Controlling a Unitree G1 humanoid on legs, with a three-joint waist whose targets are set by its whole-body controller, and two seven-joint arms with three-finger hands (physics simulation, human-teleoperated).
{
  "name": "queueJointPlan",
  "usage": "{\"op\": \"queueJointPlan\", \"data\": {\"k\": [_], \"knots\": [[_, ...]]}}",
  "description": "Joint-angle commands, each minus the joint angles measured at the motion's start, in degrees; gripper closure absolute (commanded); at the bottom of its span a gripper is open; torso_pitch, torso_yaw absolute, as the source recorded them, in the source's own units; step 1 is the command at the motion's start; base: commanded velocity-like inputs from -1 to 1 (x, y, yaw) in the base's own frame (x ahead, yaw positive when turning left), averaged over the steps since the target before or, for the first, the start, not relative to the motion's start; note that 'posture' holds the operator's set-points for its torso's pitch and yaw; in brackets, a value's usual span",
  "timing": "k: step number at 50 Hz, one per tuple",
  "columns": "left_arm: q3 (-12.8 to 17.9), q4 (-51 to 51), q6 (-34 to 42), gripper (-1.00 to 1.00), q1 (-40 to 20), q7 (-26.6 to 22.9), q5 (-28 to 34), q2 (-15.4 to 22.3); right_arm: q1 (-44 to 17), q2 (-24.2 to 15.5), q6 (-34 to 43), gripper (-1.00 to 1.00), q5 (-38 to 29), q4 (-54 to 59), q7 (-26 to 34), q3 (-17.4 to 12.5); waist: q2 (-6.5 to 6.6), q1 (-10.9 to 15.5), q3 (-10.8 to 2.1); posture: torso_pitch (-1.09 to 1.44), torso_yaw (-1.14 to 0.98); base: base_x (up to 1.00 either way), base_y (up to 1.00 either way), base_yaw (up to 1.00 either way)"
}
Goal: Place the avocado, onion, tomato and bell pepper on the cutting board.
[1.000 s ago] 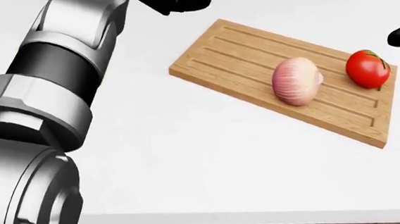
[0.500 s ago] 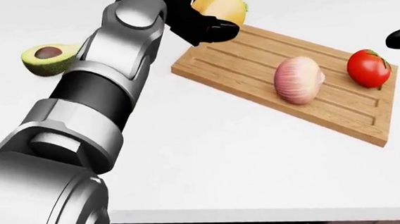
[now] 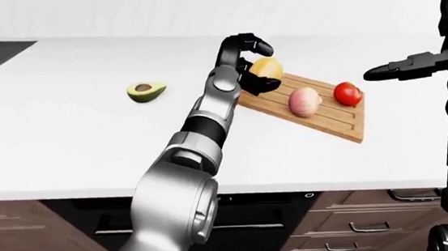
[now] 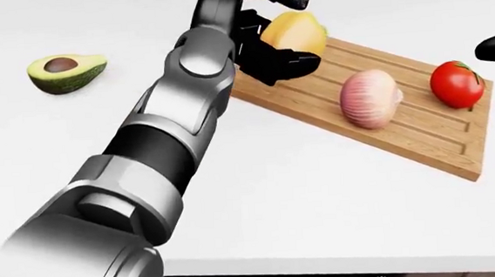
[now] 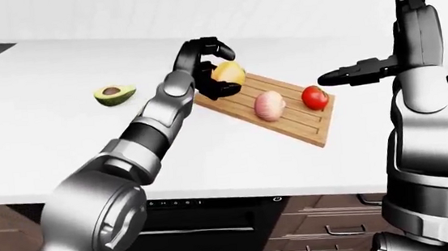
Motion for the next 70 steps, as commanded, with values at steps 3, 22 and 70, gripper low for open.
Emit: {"op": "queueJointPlan", "data": {"k": [3, 22, 70], "knots": [[0.27, -2.79, -2.74, 1.0, -2.21, 0.97, -0.28, 0.39, -1.72, -1.07, -1.46, -1.0, -0.31, -1.64, -0.64, -0.75, -0.47, 0.06, -1.82, 0.0, 0.0, 0.0, 0.0, 0.0], [0.52, -2.41, -4.02, 0.97, -0.7, 2.1, -0.59, -1.12, -1.45, -1.05, -1.67, -1.0, -0.14, -1.63, -0.39, -0.99, -0.49, 0.07, -1.9, 0.0, 0.0, 0.0, 0.0, 0.0], [2.48, -1.97, -8.02, 1.0, -2.49, 2.61, -2.6, -1.32, -2.2, -0.27, -1.9, -1.0, -0.77, -1.2, -0.63, -0.07, -0.35, 0.04, -1.75, 0.01, 0.0, 0.0, 0.0, 0.0]]}}
